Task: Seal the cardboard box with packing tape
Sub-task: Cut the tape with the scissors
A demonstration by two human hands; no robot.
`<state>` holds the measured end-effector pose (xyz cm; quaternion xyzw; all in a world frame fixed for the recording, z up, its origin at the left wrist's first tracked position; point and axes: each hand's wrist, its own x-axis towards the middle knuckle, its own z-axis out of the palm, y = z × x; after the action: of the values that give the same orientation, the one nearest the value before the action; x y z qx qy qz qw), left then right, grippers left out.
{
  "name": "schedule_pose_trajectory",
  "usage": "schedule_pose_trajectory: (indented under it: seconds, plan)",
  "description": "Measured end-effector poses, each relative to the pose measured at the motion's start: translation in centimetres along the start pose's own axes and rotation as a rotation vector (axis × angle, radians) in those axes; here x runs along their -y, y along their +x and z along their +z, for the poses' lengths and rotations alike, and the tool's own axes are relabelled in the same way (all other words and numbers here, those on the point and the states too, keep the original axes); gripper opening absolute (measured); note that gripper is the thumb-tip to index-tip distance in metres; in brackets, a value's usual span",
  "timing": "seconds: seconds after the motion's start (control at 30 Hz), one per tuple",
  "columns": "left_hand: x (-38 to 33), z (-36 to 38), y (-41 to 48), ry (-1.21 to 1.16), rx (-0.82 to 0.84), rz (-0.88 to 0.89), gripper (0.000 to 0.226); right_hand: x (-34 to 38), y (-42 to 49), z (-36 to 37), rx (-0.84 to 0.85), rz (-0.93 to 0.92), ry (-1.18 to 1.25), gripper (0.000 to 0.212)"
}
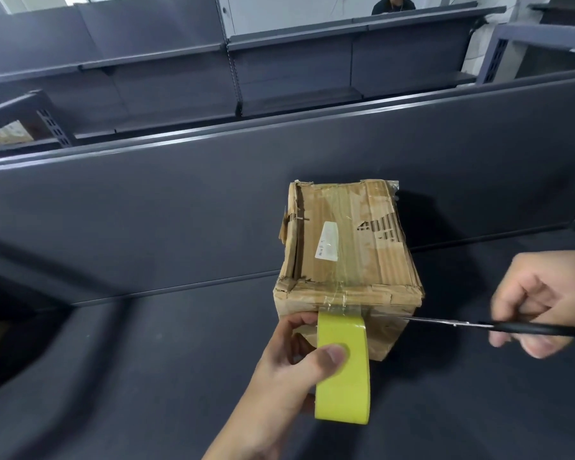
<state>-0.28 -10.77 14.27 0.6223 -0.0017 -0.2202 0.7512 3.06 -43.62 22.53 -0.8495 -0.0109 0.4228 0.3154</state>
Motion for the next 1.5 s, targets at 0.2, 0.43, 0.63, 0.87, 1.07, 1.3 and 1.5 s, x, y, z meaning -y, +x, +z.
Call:
schedule_pose_trajectory:
  seconds: [0.2, 0.43, 0.63, 0.87, 1.07, 1.3, 1.5]
  plan:
    - [0.2, -0.2, 0.2, 0.002, -0.003, 0.005, 0.056, -1.1, 1.3, 0.4, -0.010, -0.064, 0.082, 0.065]
    - [0.1, -0.1, 0.3, 0.019, -0.001, 0.004, 0.058, -1.0, -0.1, -0.4, 0.024, -0.006, 0.012, 0.066]
    - [0.2, -0.3, 0.4, 0.015, -0.008, 0.008, 0.059, -0.7, 0.7, 0.9, 0.023, -0.062, 0.079, 0.060]
    - [0.3, -0.2, 0.5, 0.028, -0.006, -0.004, 0.066, 0.1, 0.2, 1.1, -0.024, -0.074, 0.107, 0.064]
    - [0.3, -0.5, 0.6, 0.044, 0.009, 0.001, 0.063, 3.6, 0.6, 2.2, -0.037, -0.153, -0.030, 0.085]
    - [0.3, -0.7, 0.7, 0.043, 0.051, 0.004, 0.076, 8.1, 0.5, 2.2, -0.042, -0.191, -0.275, 0.050]
    - [0.1, -0.9, 0.8, -0.010, 0.070, 0.008, 0.070, 9.2, 1.3, 2.2, -0.088, -0.167, -0.376, 0.047]
